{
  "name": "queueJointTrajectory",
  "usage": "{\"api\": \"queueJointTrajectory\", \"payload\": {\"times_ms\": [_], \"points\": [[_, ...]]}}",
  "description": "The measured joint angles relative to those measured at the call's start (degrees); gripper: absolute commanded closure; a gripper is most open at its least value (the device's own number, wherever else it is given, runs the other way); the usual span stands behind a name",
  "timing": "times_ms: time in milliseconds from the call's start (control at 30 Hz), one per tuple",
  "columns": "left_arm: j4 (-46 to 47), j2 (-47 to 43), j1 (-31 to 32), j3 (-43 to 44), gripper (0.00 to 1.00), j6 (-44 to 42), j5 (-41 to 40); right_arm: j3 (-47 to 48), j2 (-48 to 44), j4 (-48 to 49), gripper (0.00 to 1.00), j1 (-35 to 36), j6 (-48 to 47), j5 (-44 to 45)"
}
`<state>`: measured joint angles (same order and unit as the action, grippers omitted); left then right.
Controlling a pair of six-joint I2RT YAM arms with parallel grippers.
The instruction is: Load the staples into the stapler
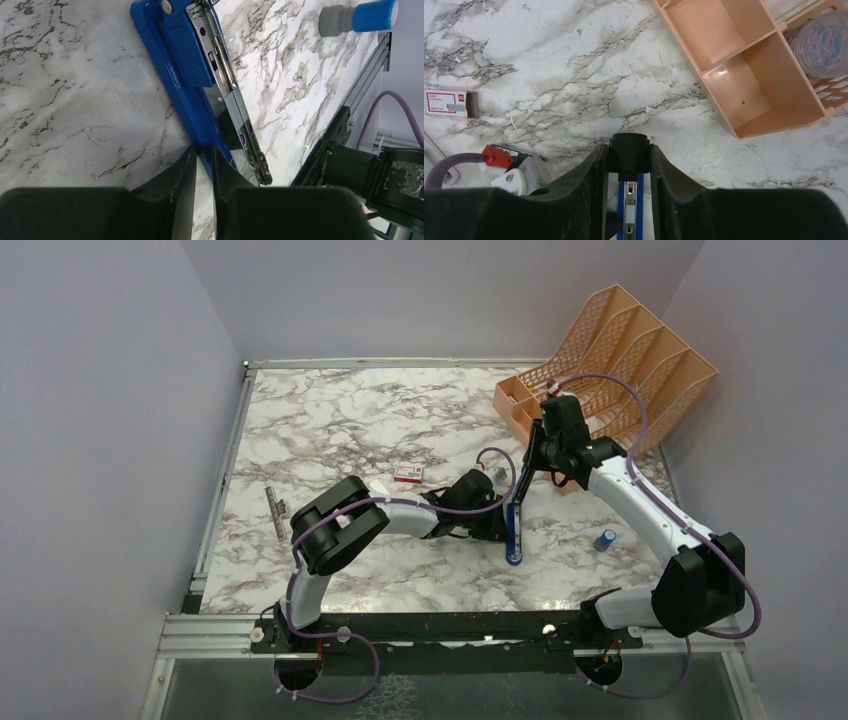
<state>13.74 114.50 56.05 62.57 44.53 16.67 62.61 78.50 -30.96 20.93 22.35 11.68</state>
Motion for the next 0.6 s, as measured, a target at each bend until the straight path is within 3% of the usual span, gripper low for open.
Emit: {"api": "queueJointTrajectory", "payload": {"times_ms": [600], "points": [[2.34,2.34,0.31,1.70,0.88,4.00,-0.13,-9.99,-15.32,-3.52,0.77,0.76,2.01,-4.02]]}}
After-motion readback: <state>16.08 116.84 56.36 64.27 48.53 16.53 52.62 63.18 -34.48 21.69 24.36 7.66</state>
